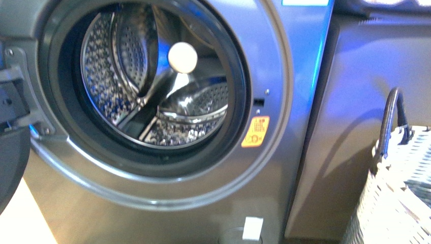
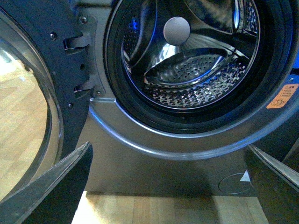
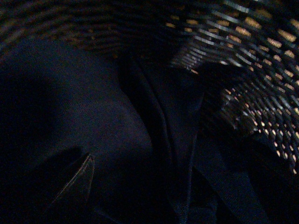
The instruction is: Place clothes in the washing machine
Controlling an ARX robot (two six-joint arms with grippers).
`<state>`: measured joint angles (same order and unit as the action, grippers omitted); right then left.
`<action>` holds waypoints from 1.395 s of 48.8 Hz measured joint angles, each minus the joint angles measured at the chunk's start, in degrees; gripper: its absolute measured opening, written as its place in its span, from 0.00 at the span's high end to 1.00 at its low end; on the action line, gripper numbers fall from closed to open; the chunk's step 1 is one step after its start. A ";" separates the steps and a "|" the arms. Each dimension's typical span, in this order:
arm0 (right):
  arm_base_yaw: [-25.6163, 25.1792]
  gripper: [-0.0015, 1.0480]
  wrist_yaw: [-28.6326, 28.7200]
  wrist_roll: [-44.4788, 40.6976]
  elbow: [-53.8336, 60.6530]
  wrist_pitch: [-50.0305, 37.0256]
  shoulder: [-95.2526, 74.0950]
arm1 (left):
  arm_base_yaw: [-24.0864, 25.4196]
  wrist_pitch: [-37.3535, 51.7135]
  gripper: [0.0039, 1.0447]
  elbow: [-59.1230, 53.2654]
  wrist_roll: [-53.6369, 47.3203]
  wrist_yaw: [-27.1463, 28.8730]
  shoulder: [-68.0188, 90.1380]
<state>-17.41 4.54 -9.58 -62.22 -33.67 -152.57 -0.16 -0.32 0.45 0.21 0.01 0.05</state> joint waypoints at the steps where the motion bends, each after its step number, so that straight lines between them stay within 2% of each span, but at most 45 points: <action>1: -0.11 0.07 0.00 0.02 -0.17 0.00 -0.52 | 0.00 0.00 0.06 0.00 0.00 0.00 0.00; 68: -0.85 0.07 2.05 3.45 -9.94 -3.21 -17.68 | 0.00 0.00 0.06 0.00 0.00 0.00 0.00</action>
<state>-18.26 6.59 -6.13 -72.16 -36.88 -170.25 -0.16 -0.32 0.45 0.21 0.01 0.05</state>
